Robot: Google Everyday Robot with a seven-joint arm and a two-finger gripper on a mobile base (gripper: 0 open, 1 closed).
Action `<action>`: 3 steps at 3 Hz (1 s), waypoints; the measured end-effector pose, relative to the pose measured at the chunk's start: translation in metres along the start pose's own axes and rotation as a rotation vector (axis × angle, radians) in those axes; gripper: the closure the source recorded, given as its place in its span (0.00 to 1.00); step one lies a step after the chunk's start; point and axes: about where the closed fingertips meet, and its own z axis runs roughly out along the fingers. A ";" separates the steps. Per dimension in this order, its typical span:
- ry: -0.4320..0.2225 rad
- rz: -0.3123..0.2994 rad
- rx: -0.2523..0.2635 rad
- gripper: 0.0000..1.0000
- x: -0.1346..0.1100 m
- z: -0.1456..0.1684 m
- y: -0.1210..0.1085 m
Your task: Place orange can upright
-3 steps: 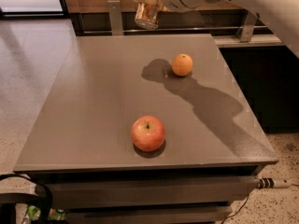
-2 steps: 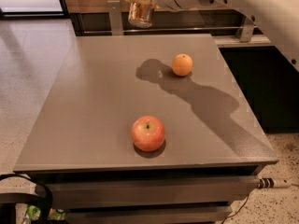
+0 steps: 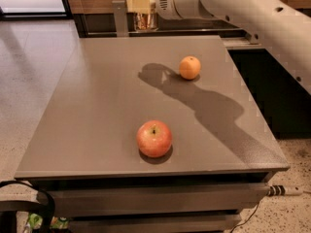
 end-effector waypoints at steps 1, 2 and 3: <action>-0.051 -0.105 0.024 1.00 0.014 0.007 0.002; -0.071 -0.127 0.030 1.00 0.014 0.009 0.003; -0.072 -0.128 0.028 1.00 0.014 0.009 0.004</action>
Offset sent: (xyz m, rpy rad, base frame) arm -0.0005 0.0046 -0.0155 -0.0524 -0.1148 0.0010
